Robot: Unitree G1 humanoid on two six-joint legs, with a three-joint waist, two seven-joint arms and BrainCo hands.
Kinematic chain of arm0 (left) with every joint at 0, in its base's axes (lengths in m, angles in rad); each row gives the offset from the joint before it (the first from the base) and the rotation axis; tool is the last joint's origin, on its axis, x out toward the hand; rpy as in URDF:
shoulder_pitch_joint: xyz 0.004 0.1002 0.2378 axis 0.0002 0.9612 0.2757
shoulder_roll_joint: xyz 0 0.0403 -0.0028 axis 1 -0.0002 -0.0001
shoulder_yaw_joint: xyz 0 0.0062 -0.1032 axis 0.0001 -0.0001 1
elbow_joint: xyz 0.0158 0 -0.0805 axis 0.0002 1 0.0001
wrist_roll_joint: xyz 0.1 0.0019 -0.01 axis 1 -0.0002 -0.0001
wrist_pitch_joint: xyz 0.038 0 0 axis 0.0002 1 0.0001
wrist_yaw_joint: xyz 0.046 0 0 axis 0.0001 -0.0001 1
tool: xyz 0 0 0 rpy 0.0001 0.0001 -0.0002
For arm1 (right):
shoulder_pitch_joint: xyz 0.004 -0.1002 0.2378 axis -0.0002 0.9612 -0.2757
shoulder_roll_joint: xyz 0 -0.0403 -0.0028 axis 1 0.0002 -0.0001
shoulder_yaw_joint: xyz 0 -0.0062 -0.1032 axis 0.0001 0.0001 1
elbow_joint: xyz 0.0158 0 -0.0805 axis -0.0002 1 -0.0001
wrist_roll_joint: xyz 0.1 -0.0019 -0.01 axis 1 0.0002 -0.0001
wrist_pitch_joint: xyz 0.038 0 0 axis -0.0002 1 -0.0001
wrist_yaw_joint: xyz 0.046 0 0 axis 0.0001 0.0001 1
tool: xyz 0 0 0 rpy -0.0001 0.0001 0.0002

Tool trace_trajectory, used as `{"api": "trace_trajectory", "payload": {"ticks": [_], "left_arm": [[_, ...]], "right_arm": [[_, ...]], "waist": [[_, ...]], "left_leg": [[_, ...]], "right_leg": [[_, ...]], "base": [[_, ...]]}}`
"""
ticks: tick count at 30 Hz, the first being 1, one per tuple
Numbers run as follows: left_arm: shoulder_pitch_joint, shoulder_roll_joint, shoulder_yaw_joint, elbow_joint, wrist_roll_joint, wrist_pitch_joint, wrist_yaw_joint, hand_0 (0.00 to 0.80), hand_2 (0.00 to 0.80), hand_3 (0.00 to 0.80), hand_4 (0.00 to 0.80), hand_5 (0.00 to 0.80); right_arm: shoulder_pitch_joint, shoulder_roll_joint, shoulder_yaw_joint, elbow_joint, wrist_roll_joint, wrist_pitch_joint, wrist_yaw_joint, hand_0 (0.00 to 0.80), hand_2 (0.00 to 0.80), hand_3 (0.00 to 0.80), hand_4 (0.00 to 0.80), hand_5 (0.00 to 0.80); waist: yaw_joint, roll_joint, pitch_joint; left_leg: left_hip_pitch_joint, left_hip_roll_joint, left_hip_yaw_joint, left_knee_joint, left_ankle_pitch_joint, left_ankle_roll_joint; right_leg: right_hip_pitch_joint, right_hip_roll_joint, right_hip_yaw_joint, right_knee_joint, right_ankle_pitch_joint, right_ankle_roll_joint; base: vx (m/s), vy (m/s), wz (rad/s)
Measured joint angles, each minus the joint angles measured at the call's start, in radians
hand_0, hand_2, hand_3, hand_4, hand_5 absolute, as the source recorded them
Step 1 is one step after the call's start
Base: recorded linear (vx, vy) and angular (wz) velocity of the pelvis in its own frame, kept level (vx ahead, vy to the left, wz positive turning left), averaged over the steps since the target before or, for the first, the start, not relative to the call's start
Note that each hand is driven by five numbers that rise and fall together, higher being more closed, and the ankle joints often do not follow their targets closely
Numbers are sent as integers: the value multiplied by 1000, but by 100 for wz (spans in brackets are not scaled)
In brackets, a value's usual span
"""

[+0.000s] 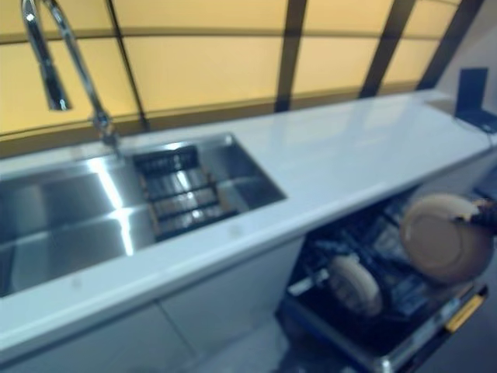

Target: Take plates into dishwasher

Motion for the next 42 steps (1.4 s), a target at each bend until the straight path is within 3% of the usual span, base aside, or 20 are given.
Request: {"api": "trace_trajectory", "payload": {"ticks": [8, 20, 31, 42], "left_arm": [[-10, 15, 0, -18, 0, 0, -9, 0, 0, 0, 0, 0], [-59, 29, -7, -69, -28, 0, -15, 0, 0, 0, 0, 0], [-77, 22, -20, -99, -51, -1, -22, 0, 0, 0, 0, 0], [-86, 10, -42, -111, -82, 1, -22, 0, 0, 0, 0, 0]], "right_arm": [[-3, 5, 33, -10, -32, -8, -14, 800, 800, 800, 800, 800], [-112, 12, 90, -64, -78, -19, -137, 800, 800, 800, 800, 800], [-186, 13, 116, -99, -111, -20, -234, 800, 800, 800, 800, 800], [-253, 13, 152, -99, -238, -22, -359, 800, 800, 800, 800, 800]], "waist": [[2, 16, 26], [-9, 98, 126], [-16, 145, 175], [-24, 166, 186]], "left_leg": [[-22, -4, -1, 1, 2, -2], [-74, -15, -7, 1, 7, 6], [-83, -16, -10, 1, 7, 7], [-90, -18, -31, 1, 7, 7]], "right_leg": [[-23, -2, 1, 1, 8, -11], [-82, -11, 13, 4, 24, -18], [-91, -13, 13, 2, 25, -17], [-97, -15, 12, 4, 26, -17]], "base": [[-49, -54, 0], [-54, -16, -4], [0, 0, 0], [0, 0, 0]]}}
